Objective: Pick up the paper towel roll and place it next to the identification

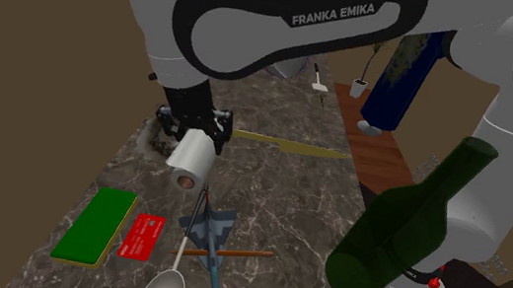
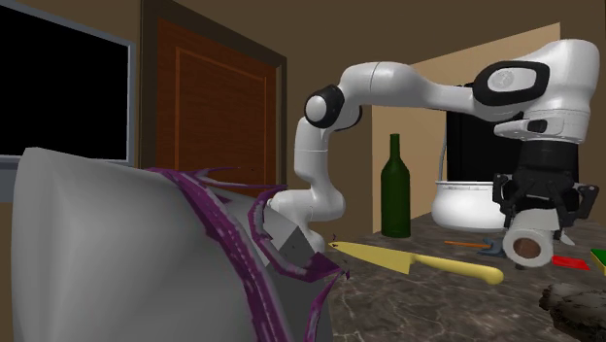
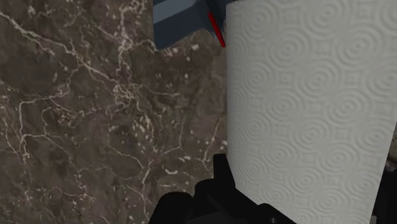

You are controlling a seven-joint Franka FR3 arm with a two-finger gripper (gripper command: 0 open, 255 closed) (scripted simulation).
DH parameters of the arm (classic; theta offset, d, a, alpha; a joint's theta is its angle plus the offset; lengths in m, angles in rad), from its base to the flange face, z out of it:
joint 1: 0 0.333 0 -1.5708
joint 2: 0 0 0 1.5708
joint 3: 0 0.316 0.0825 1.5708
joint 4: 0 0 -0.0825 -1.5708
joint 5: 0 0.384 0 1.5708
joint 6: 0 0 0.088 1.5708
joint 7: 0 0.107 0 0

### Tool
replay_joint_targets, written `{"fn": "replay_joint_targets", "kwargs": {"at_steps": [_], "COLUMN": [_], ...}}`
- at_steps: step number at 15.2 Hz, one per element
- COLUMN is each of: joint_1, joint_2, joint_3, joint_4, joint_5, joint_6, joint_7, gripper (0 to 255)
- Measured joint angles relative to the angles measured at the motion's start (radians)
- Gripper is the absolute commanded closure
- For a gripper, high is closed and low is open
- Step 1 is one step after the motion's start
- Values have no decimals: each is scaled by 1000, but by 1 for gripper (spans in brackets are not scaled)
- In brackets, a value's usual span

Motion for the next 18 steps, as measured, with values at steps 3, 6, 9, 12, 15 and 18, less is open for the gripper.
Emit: {"fn": "replay_joint_targets", "kwargs": {"at_steps": [3,6,9,12,15,18], "joint_1": [-1,-1,-1,-1,-1,-1], "joint_2": [6,10,15,16,16,16], "joint_3": [-2,-3,-4,-5,-5,-5], "joint_4": [-36,-76,-87,-89,-89,-89], "joint_5": [-5,-9,-13,-13,-13,-14], "joint_6": [40,82,97,99,100,100], "joint_7": [6,13,16,16,16,16], "gripper": [255,255,255,255,0,0]}}
